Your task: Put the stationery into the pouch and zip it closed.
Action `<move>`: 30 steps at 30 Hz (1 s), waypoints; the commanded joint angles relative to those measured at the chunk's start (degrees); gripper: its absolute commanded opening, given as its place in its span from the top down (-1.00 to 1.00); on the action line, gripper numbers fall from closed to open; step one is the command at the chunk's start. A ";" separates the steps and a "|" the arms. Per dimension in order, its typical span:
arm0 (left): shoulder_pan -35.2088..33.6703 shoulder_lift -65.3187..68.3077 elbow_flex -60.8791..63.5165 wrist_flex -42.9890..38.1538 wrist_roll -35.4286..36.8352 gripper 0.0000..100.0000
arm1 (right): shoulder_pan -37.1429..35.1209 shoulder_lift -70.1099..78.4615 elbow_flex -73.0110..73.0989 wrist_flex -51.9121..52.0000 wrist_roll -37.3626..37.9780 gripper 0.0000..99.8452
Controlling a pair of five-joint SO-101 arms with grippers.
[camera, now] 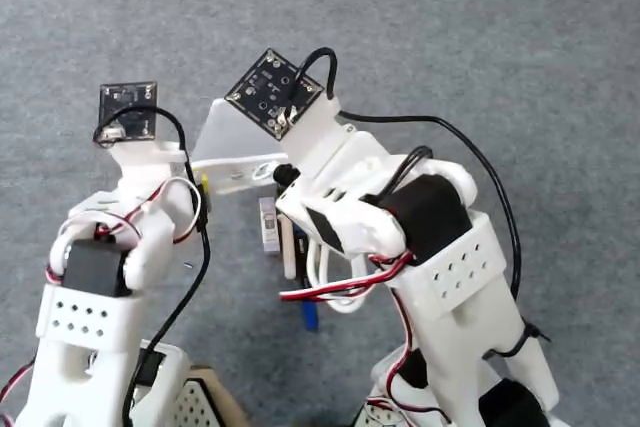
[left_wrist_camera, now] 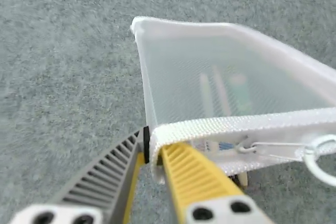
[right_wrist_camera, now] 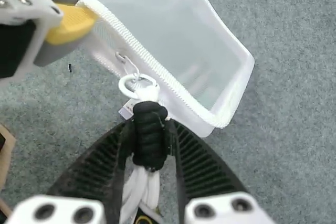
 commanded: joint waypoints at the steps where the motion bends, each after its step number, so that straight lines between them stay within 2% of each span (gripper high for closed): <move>1: -1.10 -0.18 -7.69 5.89 -0.09 0.94 | -0.18 -1.98 -2.33 -0.79 -0.62 0.98; 11: -0.92 -0.18 -18.51 18.73 0.09 0.94 | -0.35 -2.07 -2.59 -0.79 -0.62 0.98; 15: 5.93 -0.09 -20.35 23.47 0.09 0.94 | -0.44 -2.07 -2.59 -0.70 -0.62 0.98; 17: 7.78 -0.26 -20.53 23.74 0.00 0.94 | -0.26 -2.07 -2.59 -0.70 -0.62 0.98; 20: 6.11 -0.09 -20.53 23.74 0.00 0.94 | 0.18 -2.07 -2.51 -0.70 -0.35 0.98; 30: 2.68 -0.09 -20.44 23.74 0.00 0.94 | 10.90 -2.07 -2.24 -0.70 -0.62 0.98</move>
